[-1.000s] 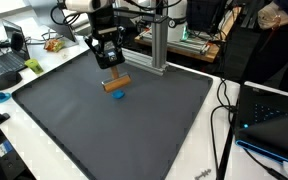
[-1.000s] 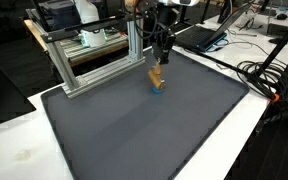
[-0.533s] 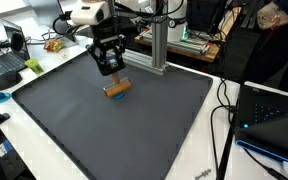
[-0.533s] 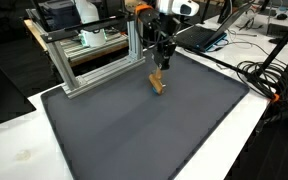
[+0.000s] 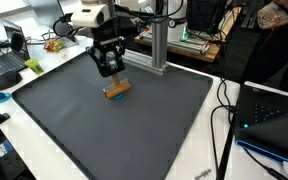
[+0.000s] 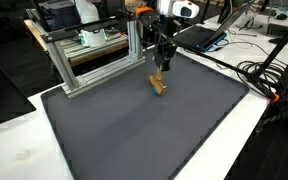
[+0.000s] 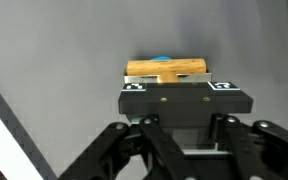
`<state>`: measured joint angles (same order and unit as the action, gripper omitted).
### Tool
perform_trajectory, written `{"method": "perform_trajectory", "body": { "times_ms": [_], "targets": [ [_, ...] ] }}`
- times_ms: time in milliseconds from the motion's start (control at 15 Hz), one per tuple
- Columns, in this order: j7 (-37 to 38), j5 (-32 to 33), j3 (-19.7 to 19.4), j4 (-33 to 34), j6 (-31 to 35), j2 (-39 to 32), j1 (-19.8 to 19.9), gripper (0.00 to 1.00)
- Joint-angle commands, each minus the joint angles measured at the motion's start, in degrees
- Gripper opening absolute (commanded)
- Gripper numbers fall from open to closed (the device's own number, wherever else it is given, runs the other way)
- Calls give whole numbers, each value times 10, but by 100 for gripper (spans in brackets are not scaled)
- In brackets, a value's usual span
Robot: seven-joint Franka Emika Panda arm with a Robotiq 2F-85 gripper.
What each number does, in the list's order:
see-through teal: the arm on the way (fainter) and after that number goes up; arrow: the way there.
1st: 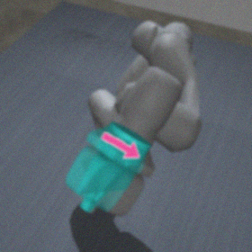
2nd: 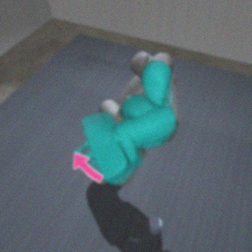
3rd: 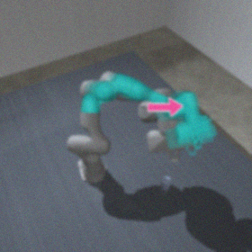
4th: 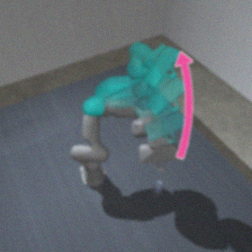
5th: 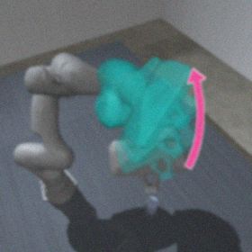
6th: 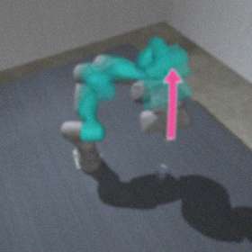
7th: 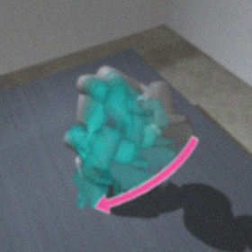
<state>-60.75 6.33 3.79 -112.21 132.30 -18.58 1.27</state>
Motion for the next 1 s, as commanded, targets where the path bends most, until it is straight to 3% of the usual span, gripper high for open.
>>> {"method": "perform_trajectory", "body": {
  "times_ms": [0, 933],
  "targets": [
    [-3, 6, 2, 4, 16, -23, 3, 22],
    [-4, 7, 13, 5, 25, -30, -5, 22]
  ]
}}
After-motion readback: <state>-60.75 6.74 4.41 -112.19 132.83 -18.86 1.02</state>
